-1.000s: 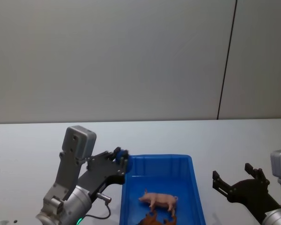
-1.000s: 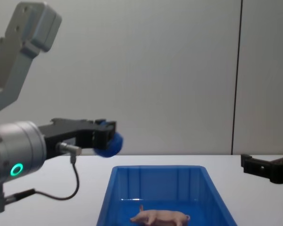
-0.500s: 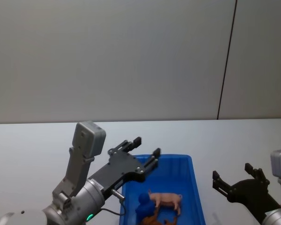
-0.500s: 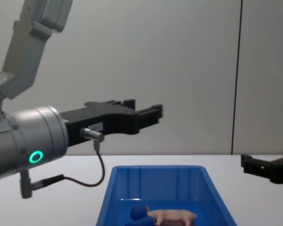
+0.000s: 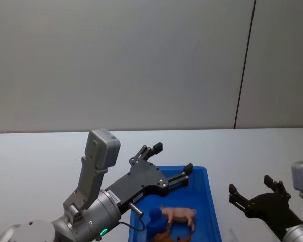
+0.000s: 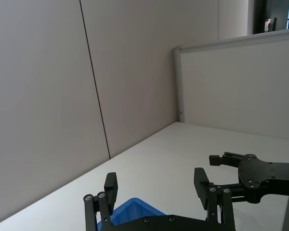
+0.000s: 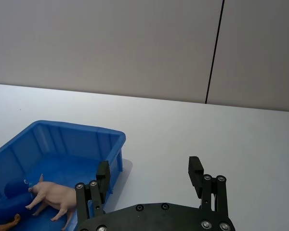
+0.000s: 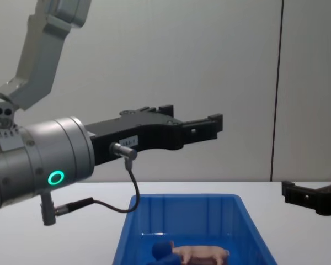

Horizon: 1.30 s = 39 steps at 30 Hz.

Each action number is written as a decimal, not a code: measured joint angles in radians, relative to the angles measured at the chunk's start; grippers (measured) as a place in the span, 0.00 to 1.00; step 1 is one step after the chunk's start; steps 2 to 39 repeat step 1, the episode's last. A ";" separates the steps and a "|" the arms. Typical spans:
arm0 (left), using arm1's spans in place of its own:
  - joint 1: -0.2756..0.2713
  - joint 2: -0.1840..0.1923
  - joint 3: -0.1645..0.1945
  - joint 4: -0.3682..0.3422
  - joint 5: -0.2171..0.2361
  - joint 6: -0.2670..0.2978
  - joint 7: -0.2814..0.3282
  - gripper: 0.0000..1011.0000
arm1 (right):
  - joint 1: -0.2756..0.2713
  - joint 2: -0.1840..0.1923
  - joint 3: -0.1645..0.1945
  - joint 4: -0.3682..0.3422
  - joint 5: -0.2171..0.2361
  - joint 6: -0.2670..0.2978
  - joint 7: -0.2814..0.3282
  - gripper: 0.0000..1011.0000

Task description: Pick up the two dolls from the table and place them into the box.

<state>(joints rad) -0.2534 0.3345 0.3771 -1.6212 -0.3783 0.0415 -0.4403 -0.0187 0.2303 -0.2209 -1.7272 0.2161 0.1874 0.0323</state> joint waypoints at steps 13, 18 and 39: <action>-0.002 -0.001 0.000 0.002 -0.001 -0.002 -0.006 0.99 | 0.000 0.000 0.000 0.000 0.000 0.000 0.000 0.99; -0.002 -0.001 0.000 0.002 -0.001 -0.002 -0.006 0.99 | 0.000 0.000 0.000 0.000 0.000 0.000 0.000 0.99; -0.002 -0.001 0.000 0.002 -0.001 -0.002 -0.006 0.99 | 0.000 0.000 0.000 0.000 0.000 0.000 0.000 0.99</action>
